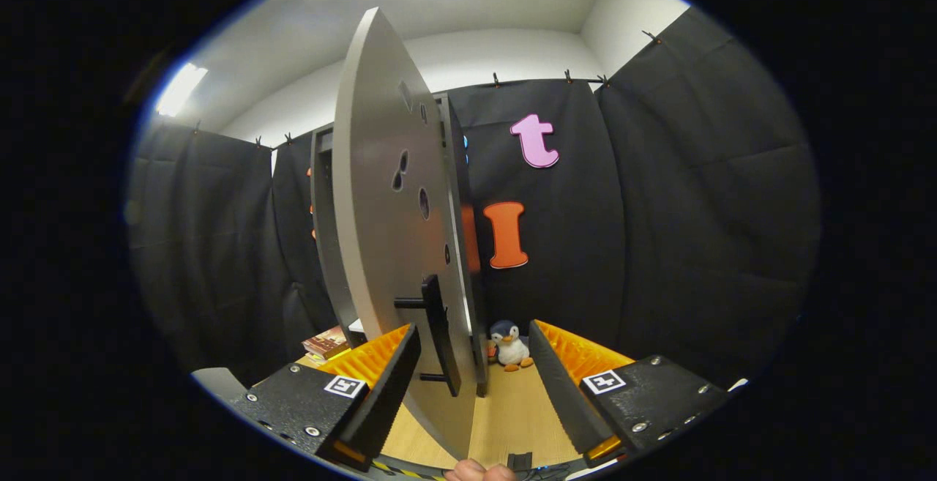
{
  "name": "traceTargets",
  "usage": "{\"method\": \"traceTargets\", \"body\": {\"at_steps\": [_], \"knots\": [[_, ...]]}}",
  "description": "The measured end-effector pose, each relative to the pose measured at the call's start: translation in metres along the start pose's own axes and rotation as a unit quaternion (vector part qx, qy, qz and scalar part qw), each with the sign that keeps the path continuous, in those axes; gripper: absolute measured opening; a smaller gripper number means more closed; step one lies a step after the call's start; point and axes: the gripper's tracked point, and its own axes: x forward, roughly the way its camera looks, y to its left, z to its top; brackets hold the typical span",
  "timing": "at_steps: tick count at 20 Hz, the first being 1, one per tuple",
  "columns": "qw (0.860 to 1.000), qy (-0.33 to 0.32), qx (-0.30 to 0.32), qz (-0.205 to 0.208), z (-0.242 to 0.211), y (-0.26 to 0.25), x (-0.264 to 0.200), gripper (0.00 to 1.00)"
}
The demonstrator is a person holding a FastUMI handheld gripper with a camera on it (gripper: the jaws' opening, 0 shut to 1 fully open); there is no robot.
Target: Open the shoe cabinet door, grab the shoes and put them into the shoe cabinet, then close the shoe cabinet door.
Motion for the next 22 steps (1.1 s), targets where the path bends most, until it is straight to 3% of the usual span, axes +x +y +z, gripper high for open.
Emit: {"method": "traceTargets", "body": {"at_steps": [10,17,22], "knots": [[1.0,0.006,-0.006,0.021,-0.004,0.031,0.011,0.91],[0.999,0.019,-0.018,0.04,-0.013,0.099,0.026,0.91],[0.999,0.025,-0.011,0.028,-0.017,0.145,0.048,0.91]]}}
